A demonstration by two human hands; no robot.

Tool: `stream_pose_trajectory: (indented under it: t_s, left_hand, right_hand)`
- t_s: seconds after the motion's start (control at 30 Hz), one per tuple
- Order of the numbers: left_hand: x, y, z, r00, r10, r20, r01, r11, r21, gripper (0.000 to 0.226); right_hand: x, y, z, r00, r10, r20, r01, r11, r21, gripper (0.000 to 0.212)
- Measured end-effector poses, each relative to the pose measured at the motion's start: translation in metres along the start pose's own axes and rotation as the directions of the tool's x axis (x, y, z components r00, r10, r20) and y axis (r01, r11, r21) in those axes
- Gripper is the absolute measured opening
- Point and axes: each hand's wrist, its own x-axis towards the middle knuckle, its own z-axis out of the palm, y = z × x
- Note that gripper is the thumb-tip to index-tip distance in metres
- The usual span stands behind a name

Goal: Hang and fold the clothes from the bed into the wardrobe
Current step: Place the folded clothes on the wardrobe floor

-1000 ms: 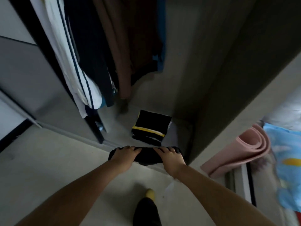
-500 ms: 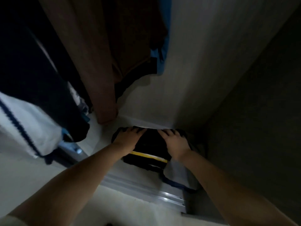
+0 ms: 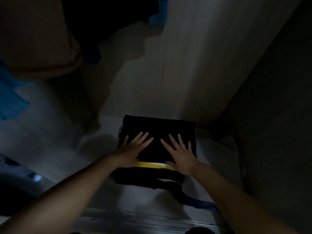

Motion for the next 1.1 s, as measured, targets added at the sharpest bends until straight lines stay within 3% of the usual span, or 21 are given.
stream_pose_trajectory:
  t_s: [0.13, 0.2, 0.3, 0.43, 0.63, 0.87, 1.1]
  left_hand:
    - [0.013, -0.012, 0.018, 0.999, 0.029, -0.021, -0.033, 0.984, -0.173, 0.087]
    - [0.020, -0.008, 0.017, 0.997, -0.023, -0.080, 0.003, 0.968, -0.251, 0.075]
    - [0.027, 0.006, 0.028, 0.969, -0.152, -0.196, 0.110, 0.972, -0.209, 0.059]
    - [0.021, 0.013, 0.050, 0.954, -0.150, -0.261, 0.111, 0.981, -0.157, 0.057]
    - [0.027, 0.008, 0.047, 0.971, -0.133, -0.197, 0.104, 0.983, -0.154, 0.060]
    - [0.008, 0.034, -0.054, 0.979, -0.177, -0.104, 0.144, 0.954, -0.262, 0.060]
    - [-0.054, 0.081, -0.204, 0.871, -0.288, -0.399, 0.132, 0.918, -0.375, 0.034]
  right_hand:
    - [0.007, 0.012, 0.017, 0.989, 0.017, -0.145, 0.012, 0.981, 0.193, 0.069]
    - [0.015, 0.009, 0.021, 0.966, 0.119, -0.230, -0.064, 0.971, 0.232, 0.060]
    - [0.024, 0.001, 0.032, 0.932, 0.198, -0.305, -0.145, 0.971, 0.188, 0.051]
    - [0.020, 0.001, 0.055, 0.929, 0.177, -0.324, -0.145, 0.982, 0.121, 0.051]
    - [0.024, 0.005, 0.051, 0.949, 0.193, -0.248, -0.162, 0.977, 0.140, 0.051]
    - [0.003, -0.002, -0.043, 0.939, 0.282, -0.196, -0.232, 0.942, 0.242, 0.053]
    - [-0.065, -0.037, -0.187, 0.913, 0.298, -0.280, -0.169, 0.898, 0.407, 0.036]
